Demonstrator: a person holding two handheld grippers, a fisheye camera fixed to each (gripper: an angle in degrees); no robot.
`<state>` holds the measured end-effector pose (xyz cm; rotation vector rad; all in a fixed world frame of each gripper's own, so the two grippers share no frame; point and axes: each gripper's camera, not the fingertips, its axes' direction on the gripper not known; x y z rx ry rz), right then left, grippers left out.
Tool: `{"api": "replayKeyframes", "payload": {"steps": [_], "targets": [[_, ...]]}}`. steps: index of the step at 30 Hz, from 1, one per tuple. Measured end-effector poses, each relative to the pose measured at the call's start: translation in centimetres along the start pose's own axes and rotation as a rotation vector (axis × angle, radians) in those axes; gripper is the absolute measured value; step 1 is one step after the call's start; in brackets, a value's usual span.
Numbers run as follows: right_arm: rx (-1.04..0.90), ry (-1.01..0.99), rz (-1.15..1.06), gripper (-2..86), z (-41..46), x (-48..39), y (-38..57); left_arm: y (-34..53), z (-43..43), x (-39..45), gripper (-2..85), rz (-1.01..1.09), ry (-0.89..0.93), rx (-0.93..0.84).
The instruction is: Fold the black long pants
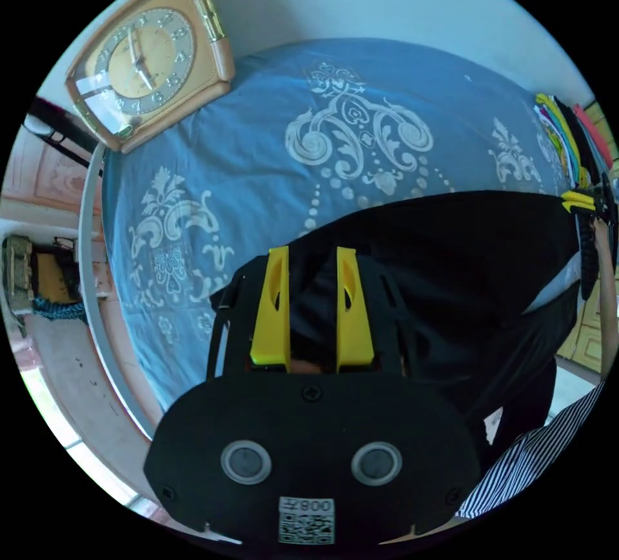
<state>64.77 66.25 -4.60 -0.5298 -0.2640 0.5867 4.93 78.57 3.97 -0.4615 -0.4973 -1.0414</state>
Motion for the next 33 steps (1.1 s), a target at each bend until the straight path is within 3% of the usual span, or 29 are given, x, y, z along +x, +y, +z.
{"api": "replayKeyframes", "payload": {"steps": [8, 16, 33], "targets": [[-0.050, 0.046, -0.050, 7.9, -1.3, -3.1, -2.7, -1.5, -0.5, 2.7, 7.5, 0.202, -0.043, -0.116], [-0.071, 0.027, 0.006, 4.0, -3.0, -5.6, -3.0, 1.5, -3.0, 4.5, 2.2, 0.161, -0.091, -0.110], [0.024, 0.057, 0.095, 2.1, -9.0, -13.6, 4.8, 19.7, -14.5, 5.5, 0.8, 0.081, -0.096, 0.142]]}}
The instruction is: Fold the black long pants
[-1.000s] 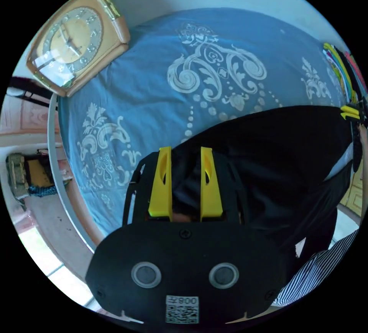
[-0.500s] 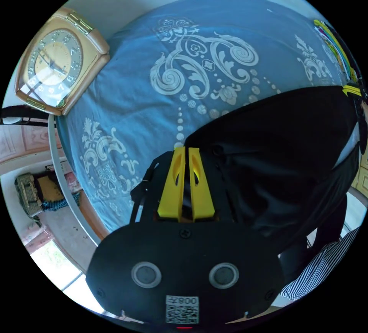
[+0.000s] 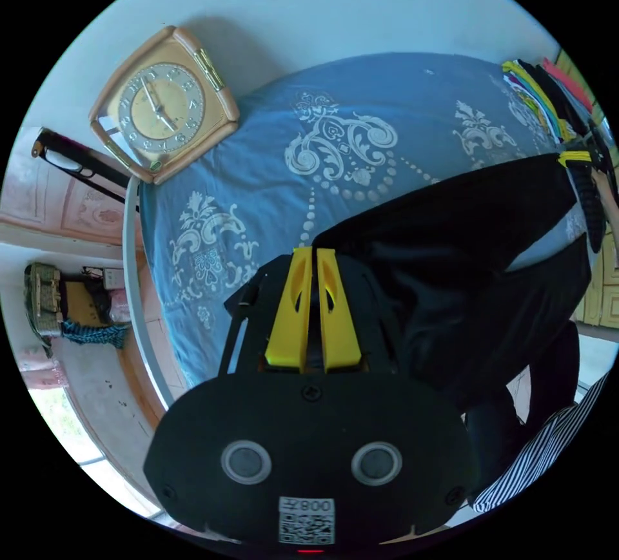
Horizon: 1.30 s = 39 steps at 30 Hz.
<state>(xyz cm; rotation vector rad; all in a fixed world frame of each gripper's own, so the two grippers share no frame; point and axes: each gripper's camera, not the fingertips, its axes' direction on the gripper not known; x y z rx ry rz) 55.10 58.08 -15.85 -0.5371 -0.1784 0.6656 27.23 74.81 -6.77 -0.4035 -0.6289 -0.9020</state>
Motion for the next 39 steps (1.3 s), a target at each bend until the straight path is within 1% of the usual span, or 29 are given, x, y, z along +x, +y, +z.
{"api": "replayKeyframes", "payload": {"steps": [8, 17, 24, 30, 39], "targets": [[0.082, -0.021, 0.039, 2.1, -2.0, -4.4, 9.3, 11.4, -5.8, 1.0, 0.8, -0.046, 0.027, 0.097], [0.099, -0.065, 0.066, 2.1, -1.0, -9.7, 19.6, 24.3, -8.4, 2.2, 0.6, -0.122, 0.080, 0.101], [0.071, -0.087, 0.087, 2.1, 1.8, -13.0, 26.8, 33.5, -7.2, 3.9, 0.6, -0.176, 0.132, 0.051], [0.039, -0.090, 0.095, 2.1, 4.9, -15.6, 32.7, 39.3, -5.0, 5.5, 0.7, -0.222, 0.169, -0.008], [0.045, -0.102, 0.139, 2.1, 9.4, -18.1, 41.3, 44.2, -3.2, 7.7, 0.8, -0.218, 0.168, -0.025]]}}
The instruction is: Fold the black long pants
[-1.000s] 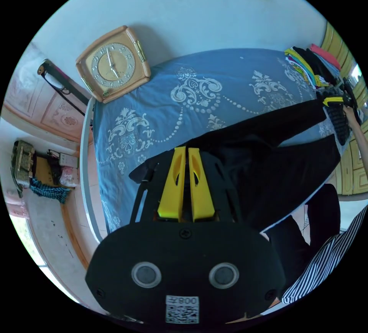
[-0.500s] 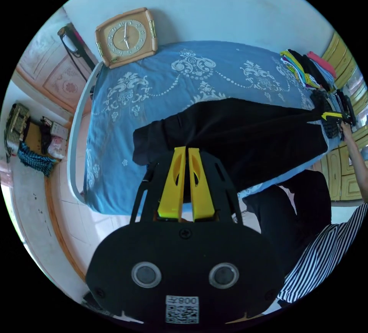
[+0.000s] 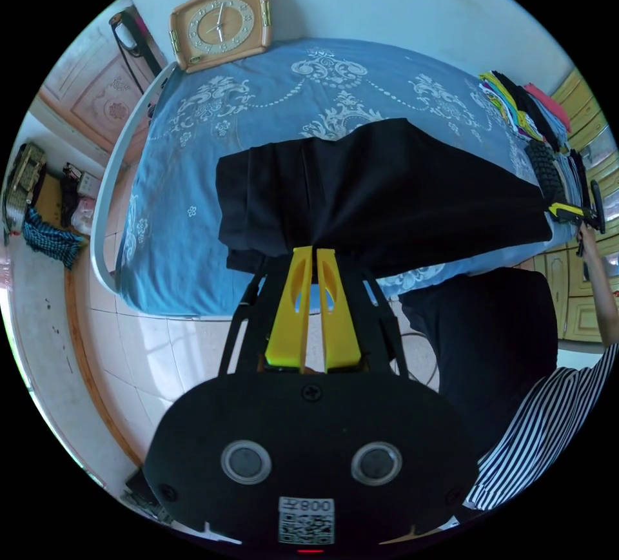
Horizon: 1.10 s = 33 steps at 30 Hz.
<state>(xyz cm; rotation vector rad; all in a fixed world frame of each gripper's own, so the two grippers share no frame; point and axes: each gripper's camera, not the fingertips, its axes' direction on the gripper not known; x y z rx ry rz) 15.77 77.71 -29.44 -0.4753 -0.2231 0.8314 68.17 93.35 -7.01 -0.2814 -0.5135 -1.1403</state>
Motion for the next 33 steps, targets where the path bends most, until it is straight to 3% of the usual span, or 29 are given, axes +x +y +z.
{"api": "replayKeyframes", "payload": {"steps": [24, 31, 33], "targets": [[0.068, -0.103, 0.180, 3.1, 16.8, 3.8, 21.8, 3.5, 12.0, 6.6, 2.6, -0.018, -0.053, -0.158], [0.228, -0.325, 0.317, 5.0, 21.1, 7.7, 28.8, 3.4, 12.7, 8.7, 5.8, -0.066, 0.002, -0.093], [0.278, -0.405, 0.363, 5.4, 22.2, 8.7, 30.7, 3.0, 12.8, 10.1, 6.7, -0.067, 0.095, -0.038]]}}
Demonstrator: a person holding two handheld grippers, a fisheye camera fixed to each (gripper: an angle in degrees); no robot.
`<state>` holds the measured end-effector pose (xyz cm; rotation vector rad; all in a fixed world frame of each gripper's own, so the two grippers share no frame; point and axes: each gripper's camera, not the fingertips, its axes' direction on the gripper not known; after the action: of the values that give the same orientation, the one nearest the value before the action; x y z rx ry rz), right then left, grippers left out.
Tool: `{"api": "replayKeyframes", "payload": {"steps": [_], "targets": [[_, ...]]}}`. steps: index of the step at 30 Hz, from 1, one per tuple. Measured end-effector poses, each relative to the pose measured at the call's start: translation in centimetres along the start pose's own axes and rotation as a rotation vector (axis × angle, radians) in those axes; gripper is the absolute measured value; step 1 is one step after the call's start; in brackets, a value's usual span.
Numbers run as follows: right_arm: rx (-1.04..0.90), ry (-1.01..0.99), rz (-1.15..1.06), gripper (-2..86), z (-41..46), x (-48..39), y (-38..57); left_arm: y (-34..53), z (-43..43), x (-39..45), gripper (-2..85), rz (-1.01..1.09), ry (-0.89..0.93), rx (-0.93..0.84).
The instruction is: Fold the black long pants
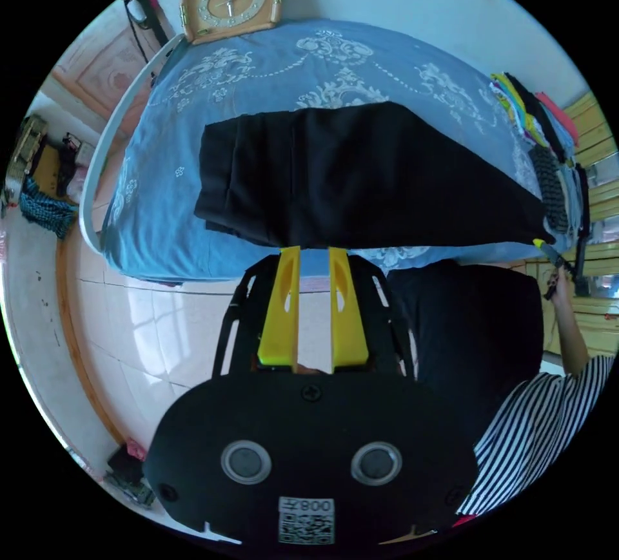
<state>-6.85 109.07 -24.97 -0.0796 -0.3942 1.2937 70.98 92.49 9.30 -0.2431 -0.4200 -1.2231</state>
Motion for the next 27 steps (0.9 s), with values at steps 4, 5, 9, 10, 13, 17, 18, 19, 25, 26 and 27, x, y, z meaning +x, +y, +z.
{"api": "replayKeyframes", "payload": {"steps": [4, 5, 9, 10, 13, 17, 18, 19, 25, 26, 27], "targets": [[0.091, -0.128, 0.073, 5.6, -0.5, 3.5, 3.3, -2.6, 1.4, 4.5, 7.6, 0.113, 0.082, 0.047], [0.119, -0.138, 0.073, 5.7, -0.8, 4.1, 4.1, -4.1, 2.3, 6.5, 7.8, 0.168, 0.101, 0.051], [0.156, -0.080, 0.109, 7.3, -1.9, 6.4, 5.5, -10.1, 6.3, 14.4, 8.6, 0.380, 0.177, 0.041], [0.177, -0.065, 0.131, 7.5, -2.3, 7.4, 5.9, -11.0, 6.9, 15.6, 8.7, 0.410, 0.181, 0.039], [0.245, -0.008, 0.231, 7.8, -3.4, 10.1, 7.5, -15.1, 10.1, 21.8, 8.8, 0.543, 0.202, 0.027], [0.301, 0.056, 0.354, 7.4, -4.0, 13.2, 10.2, -19.4, 14.8, 29.5, 9.1, 0.696, 0.190, -0.031], [0.310, 0.052, 0.363, 7.2, -4.0, 13.5, 10.5, -20.2, 16.1, 31.2, 9.0, 0.730, 0.169, -0.046], [0.326, 0.045, 0.385, 6.9, -3.9, 14.1, 11.1, -20.6, 16.8, 32.0, 8.9, 0.746, 0.158, -0.058], [0.351, 0.083, 0.430, 8.7, -3.8, 15.7, 12.3, -23.2, 22.0, 35.9, 4.7, 0.784, 0.076, -0.145], [0.342, 0.063, 0.427, 9.0, -3.4, 16.0, 12.2, -23.6, 22.2, 36.1, 3.1, 0.779, 0.085, -0.126], [0.336, 0.055, 0.426, 9.2, -3.2, 16.2, 12.1, -24.1, 22.3, 36.3, 2.4, 0.774, 0.098, -0.112]]}}
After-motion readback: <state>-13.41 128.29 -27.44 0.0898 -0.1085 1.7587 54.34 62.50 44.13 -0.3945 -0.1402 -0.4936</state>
